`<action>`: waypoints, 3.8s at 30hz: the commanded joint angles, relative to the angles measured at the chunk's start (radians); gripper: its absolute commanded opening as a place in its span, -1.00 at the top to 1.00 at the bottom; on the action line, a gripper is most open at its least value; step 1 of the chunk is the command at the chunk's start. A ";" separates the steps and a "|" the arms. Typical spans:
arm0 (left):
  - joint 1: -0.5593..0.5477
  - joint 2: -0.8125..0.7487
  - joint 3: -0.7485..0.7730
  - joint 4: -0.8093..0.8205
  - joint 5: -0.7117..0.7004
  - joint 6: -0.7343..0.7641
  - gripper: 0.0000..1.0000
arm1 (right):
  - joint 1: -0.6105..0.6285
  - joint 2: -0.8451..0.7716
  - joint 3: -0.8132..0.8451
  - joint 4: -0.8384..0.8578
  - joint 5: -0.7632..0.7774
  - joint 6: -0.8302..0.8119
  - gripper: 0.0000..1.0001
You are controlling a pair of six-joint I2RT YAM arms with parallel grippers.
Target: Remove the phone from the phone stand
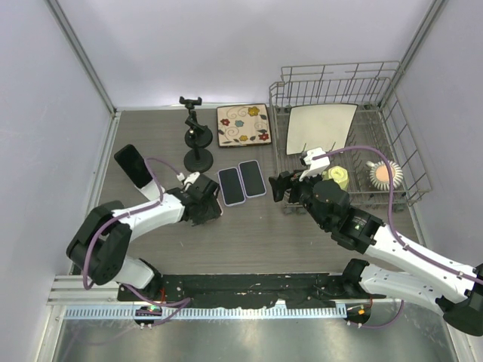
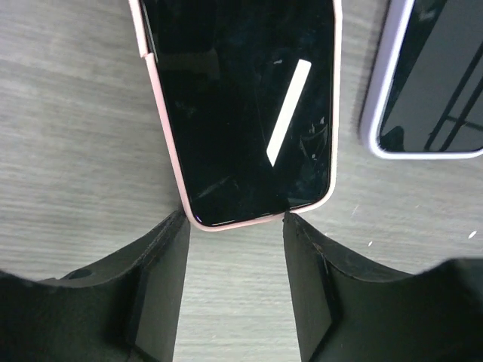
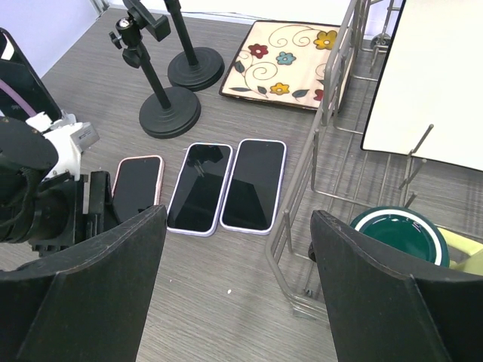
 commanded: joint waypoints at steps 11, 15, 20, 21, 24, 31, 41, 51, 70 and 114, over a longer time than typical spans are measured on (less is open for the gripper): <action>0.046 0.166 0.173 0.089 -0.034 0.170 -0.04 | 0.004 -0.014 0.013 0.043 0.016 -0.002 -0.64; 0.051 0.116 0.187 0.088 -0.020 0.222 -0.32 | 0.004 -0.011 0.016 0.042 0.022 -0.009 -0.64; 0.101 0.002 0.136 0.085 -0.040 0.234 -0.74 | 0.002 -0.005 0.019 0.042 0.030 -0.016 -0.64; 0.117 -0.013 0.122 0.111 -0.037 0.227 -0.83 | 0.004 -0.002 0.020 0.042 0.028 -0.017 -0.64; 0.193 -0.047 0.072 0.198 0.012 0.193 -0.95 | 0.004 0.009 0.025 0.043 0.021 -0.014 -0.64; 0.247 0.071 0.107 0.346 0.090 0.190 -1.00 | 0.004 0.013 0.031 0.036 0.018 -0.014 -0.64; 0.255 0.250 0.191 0.378 0.155 0.182 -0.99 | 0.004 0.013 0.036 0.028 0.030 -0.022 -0.64; 0.229 0.249 0.228 0.384 0.242 0.188 -0.99 | 0.004 0.020 0.039 0.028 0.032 -0.023 -0.64; 0.290 -0.243 0.419 -0.310 -0.617 0.239 -0.99 | 0.004 0.013 0.037 0.037 0.022 -0.019 -0.64; 0.635 0.088 0.431 0.111 -0.462 0.388 -0.99 | 0.004 0.023 0.048 0.026 0.059 -0.060 -0.64</action>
